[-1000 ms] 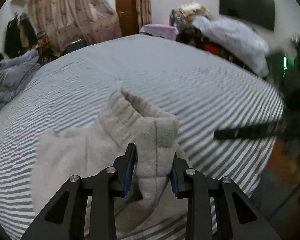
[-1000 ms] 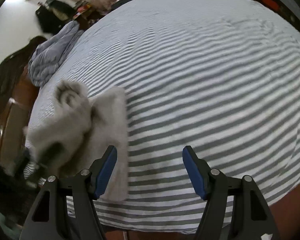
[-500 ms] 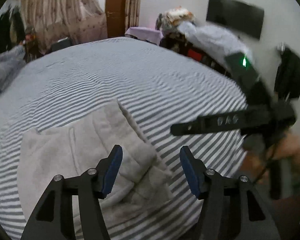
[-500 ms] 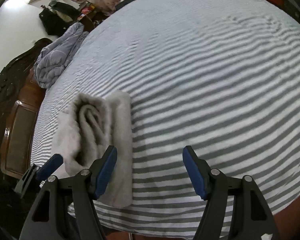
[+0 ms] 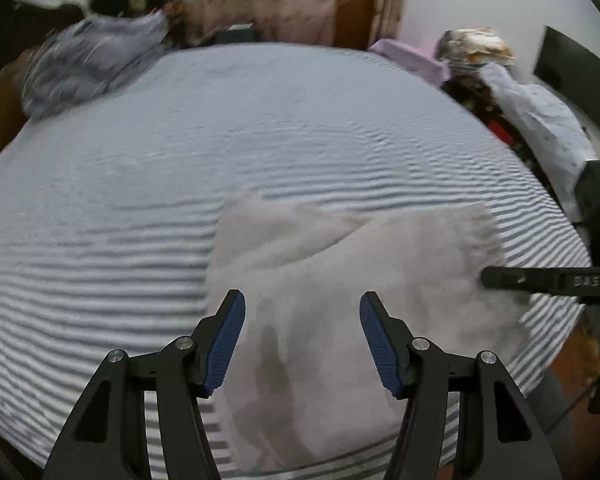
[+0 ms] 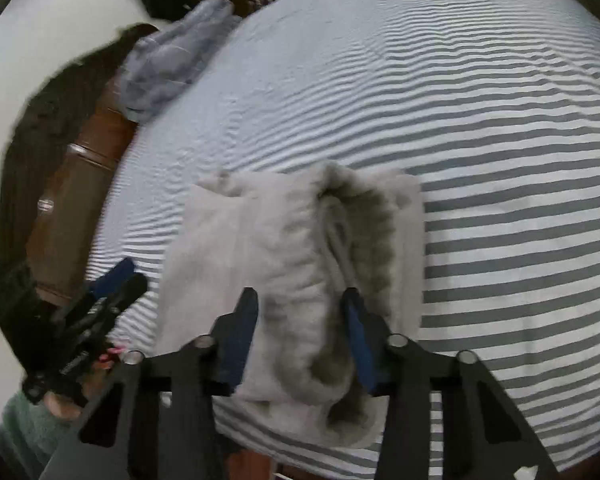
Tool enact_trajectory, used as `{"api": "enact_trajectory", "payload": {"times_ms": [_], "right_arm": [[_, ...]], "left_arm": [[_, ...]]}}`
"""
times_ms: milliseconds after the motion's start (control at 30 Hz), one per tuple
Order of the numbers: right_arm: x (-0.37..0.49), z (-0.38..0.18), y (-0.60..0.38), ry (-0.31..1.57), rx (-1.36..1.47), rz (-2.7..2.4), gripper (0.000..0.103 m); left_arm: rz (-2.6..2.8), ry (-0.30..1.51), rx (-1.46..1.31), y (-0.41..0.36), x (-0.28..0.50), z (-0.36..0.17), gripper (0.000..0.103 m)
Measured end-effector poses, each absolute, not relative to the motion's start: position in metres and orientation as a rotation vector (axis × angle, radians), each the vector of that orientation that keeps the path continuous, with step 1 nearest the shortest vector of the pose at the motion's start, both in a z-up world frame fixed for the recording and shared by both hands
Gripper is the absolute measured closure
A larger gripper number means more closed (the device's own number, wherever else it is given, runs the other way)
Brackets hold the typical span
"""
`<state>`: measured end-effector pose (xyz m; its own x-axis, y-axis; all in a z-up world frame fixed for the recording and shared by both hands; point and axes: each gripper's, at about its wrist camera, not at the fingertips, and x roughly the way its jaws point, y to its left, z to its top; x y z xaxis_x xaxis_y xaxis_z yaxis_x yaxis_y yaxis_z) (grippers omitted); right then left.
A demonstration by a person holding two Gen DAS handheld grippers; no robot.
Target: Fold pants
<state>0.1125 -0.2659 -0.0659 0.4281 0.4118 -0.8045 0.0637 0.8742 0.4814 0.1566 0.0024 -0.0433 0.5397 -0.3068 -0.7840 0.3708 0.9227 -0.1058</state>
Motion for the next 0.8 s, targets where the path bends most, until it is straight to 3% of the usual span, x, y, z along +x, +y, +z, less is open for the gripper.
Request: {"api": "enact_trajectory", "payload": {"times_ms": [33, 100, 133, 333, 633, 667, 700, 800], "right_arm": [[0.11, -0.063, -0.265, 1.112, 0.462, 0.223, 0.08], [0.103, -0.054, -0.263, 1.092, 0.427, 0.236, 0.096], [0.099, -0.047, -0.262, 1.081, 0.417, 0.243, 0.097], [0.078, -0.037, -0.258, 1.08, 0.327, 0.142, 0.098], [0.092, -0.084, -0.265, 1.168, 0.413, 0.073, 0.094], [0.093, -0.084, -0.267, 1.172, 0.427, 0.084, 0.093], [0.093, -0.083, -0.269, 1.168, 0.444, 0.089, 0.085], [0.091, -0.079, -0.284, 1.157, 0.49, 0.103, 0.05]], "left_arm": [[-0.393, 0.928, 0.077, 0.005, 0.158, -0.049, 0.043], [-0.382, 0.952, 0.071, 0.013, 0.158, -0.061, 0.043], [-0.383, 0.959, 0.071, 0.015, 0.158, -0.065, 0.043], [-0.428, 0.952, 0.123, 0.015, 0.141, -0.073, 0.043], [-0.461, 0.913, 0.301, 0.003, 0.125, -0.096, 0.038], [-0.462, 0.922, 0.291, 0.004, 0.127, -0.095, 0.037], [-0.464, 0.933, 0.281, 0.005, 0.13, -0.093, 0.037], [-0.482, 0.978, 0.197, 0.015, 0.142, -0.082, 0.037]]}}
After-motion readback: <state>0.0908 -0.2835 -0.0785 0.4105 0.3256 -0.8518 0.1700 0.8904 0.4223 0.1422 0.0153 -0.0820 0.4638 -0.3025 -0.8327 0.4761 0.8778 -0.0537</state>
